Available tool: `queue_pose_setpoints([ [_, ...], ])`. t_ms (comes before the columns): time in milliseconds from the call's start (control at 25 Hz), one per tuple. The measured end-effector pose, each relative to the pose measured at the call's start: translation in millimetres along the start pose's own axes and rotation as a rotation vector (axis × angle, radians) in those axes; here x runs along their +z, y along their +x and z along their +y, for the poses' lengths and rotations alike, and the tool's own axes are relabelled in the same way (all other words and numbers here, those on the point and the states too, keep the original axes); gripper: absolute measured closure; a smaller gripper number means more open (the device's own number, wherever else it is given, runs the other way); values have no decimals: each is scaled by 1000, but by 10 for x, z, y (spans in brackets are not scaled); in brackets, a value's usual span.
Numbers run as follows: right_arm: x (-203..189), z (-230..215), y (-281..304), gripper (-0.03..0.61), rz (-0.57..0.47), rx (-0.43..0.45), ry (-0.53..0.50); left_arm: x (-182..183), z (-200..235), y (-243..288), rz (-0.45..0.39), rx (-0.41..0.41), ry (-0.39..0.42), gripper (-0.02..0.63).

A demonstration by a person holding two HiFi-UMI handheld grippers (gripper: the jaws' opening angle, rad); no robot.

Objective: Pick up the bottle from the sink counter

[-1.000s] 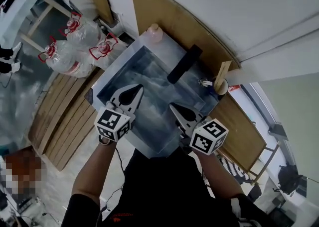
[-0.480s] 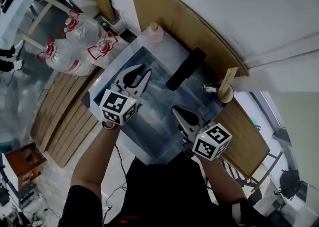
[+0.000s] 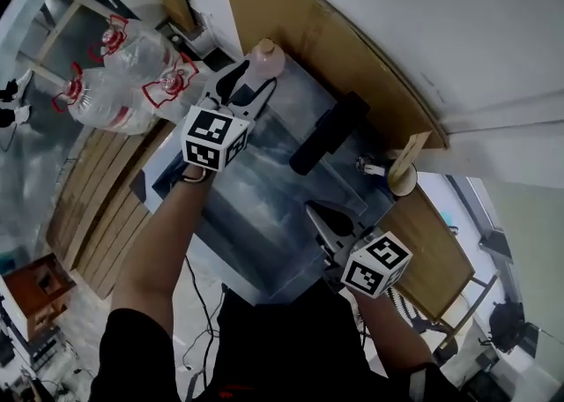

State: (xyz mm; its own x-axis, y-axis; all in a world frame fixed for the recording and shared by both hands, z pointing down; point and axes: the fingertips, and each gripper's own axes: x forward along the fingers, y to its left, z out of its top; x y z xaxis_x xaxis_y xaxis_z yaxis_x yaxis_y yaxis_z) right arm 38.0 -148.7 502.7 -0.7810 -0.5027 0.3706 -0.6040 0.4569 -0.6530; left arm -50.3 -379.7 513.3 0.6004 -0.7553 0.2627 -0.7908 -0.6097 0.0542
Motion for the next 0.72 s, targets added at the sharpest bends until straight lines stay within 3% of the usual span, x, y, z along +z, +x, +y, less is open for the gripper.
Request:
queue_pose_setpoints([
  [600,-206,-302,-21,574,44,-38,37,-54,285,680,-1,-1,41,365],
  [720,-225,-341,-19,574,47,-42,42,-63,289,738,1,-7,56,396],
])
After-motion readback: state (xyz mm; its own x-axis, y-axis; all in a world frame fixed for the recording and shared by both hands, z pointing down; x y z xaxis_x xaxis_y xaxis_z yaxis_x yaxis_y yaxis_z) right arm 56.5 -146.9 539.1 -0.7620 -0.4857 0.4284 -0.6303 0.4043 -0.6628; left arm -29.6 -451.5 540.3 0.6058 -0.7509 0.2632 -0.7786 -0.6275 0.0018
